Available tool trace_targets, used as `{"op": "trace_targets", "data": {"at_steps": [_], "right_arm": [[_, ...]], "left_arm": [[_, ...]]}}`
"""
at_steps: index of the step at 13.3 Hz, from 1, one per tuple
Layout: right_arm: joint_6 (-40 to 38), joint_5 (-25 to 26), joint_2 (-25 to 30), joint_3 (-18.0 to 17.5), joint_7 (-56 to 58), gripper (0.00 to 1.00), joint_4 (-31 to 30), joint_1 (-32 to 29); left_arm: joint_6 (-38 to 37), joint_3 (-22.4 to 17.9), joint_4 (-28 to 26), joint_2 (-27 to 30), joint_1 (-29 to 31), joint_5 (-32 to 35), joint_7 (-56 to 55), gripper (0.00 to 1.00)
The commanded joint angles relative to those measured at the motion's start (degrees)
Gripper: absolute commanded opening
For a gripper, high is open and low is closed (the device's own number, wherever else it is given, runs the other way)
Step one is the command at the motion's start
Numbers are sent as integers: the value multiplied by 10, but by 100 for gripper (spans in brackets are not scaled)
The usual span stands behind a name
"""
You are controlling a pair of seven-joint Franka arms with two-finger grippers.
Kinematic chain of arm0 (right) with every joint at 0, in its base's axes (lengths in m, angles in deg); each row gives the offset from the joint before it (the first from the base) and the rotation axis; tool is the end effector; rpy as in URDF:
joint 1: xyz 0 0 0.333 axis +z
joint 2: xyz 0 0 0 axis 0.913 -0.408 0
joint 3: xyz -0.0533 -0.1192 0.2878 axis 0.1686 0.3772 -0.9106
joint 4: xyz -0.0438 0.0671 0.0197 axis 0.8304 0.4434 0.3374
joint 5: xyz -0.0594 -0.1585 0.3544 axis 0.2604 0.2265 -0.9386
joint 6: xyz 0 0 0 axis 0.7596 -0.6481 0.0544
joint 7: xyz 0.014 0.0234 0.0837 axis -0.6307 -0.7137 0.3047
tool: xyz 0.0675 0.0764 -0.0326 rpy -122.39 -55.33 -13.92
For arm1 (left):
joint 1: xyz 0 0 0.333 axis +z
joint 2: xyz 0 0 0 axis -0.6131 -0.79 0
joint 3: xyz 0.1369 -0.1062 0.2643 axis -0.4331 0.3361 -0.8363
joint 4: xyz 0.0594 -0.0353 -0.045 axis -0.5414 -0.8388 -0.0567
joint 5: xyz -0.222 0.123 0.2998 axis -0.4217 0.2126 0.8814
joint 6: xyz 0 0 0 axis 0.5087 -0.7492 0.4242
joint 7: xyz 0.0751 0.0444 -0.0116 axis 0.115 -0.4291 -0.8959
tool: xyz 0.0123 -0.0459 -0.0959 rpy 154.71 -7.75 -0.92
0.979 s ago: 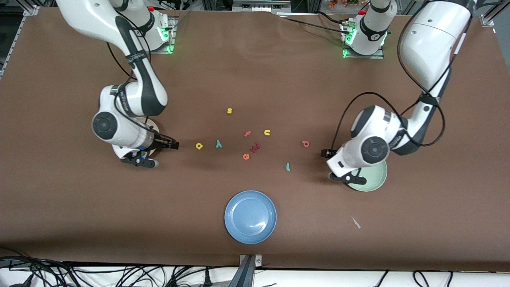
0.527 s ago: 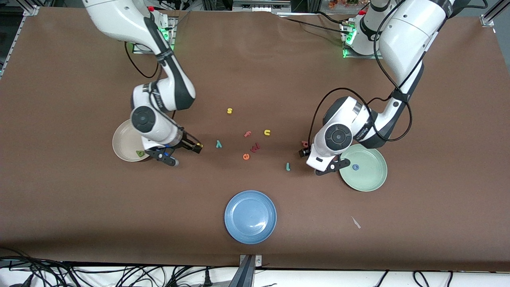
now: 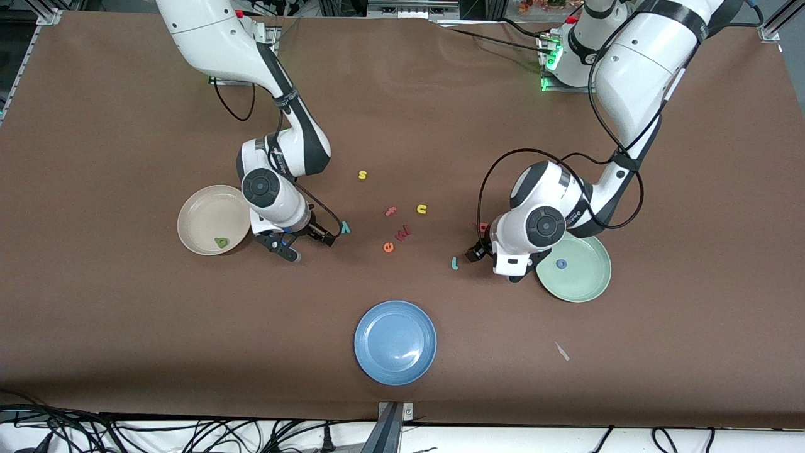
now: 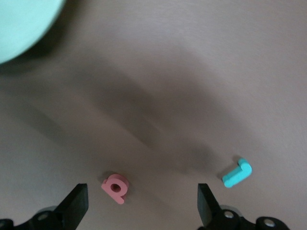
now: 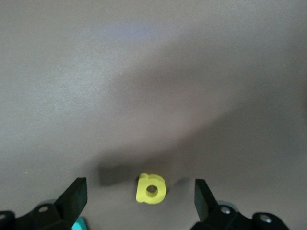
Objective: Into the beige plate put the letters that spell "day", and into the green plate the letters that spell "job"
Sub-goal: 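Grasp the yellow letter with the right gripper while the left grasps pink p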
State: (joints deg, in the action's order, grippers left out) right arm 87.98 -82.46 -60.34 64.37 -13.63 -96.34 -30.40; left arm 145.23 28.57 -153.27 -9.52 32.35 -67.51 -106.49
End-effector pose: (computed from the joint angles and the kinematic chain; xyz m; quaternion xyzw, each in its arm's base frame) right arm 0.5701 0.2826 0.1804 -0.9651 0.2605 0.0250 0.0132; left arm 0.6126 -0.2884 0.2049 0.9130 0.3858 -0.1315 0.0187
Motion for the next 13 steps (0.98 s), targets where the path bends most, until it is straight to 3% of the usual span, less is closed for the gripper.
{"op": "trace_targets", "data": {"at_steps": [1,3,9,13], "right_arm": [[12,-9,-6,2,-3,89,0,3],[12,-9,-6,1,-3,80,-4,5],[5,-9,-2,1,3,49,-11,8],[5,-9,-3,2,7,27,-11,7]], "left_arm": [[-14,0,-17,7,1,-8,-42,100],[-45,-2,-14,1,5,1,-43,100],[-40,-2,-14,-2,0,2,-102,97],[-28,-3,-18,-5,-2,2,-134,82]]}}
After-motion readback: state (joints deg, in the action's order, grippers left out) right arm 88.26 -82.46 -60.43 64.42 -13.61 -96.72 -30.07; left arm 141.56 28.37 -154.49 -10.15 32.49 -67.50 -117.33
